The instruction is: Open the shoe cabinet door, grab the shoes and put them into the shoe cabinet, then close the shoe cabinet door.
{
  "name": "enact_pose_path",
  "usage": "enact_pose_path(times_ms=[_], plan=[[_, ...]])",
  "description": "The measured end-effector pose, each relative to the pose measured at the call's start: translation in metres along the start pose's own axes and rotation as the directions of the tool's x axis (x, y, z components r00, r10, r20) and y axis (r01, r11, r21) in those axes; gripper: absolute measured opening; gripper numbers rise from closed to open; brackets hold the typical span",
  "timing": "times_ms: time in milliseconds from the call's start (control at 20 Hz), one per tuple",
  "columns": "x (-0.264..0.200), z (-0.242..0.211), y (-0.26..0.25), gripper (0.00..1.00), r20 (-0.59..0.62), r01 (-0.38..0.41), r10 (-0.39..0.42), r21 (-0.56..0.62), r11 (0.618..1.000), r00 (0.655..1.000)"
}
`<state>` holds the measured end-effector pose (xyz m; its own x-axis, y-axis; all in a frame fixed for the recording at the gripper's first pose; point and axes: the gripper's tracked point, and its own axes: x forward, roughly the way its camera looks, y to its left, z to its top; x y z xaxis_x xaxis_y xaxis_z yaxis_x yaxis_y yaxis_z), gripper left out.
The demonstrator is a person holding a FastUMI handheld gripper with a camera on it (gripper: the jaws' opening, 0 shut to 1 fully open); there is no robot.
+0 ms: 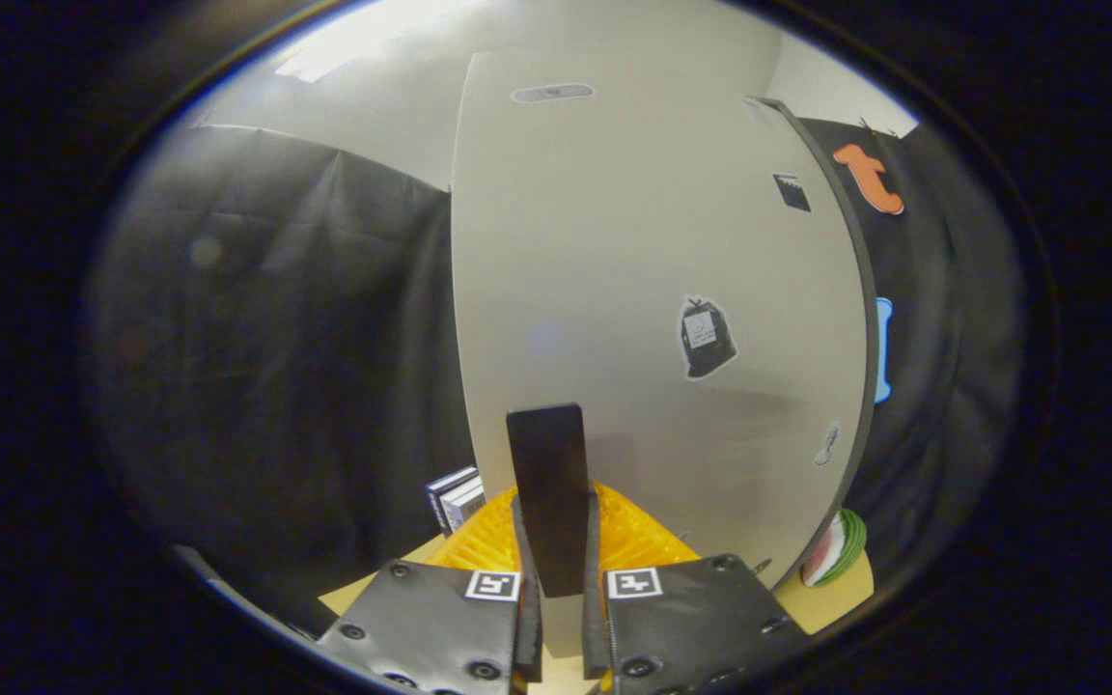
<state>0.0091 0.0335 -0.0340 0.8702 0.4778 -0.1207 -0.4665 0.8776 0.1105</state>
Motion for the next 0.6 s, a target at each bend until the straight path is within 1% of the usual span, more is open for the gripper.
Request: enact_pose_path(times_ms=[200,350,450,600], plan=[[-0.027,0.001,-0.011,0.18,-0.003,-0.002,0.002,-0.018,1.0,1.0],[-0.058,0.0,-0.025,0.18,0.0,0.004,-0.004,-0.025,1.0,1.0],[-0.075,0.003,-0.038,0.18,0.007,0.03,-0.03,-0.03,0.999,1.0],[-0.102,0.004,-0.061,0.18,0.02,0.096,-0.096,-0.027,0.995,0.995]])
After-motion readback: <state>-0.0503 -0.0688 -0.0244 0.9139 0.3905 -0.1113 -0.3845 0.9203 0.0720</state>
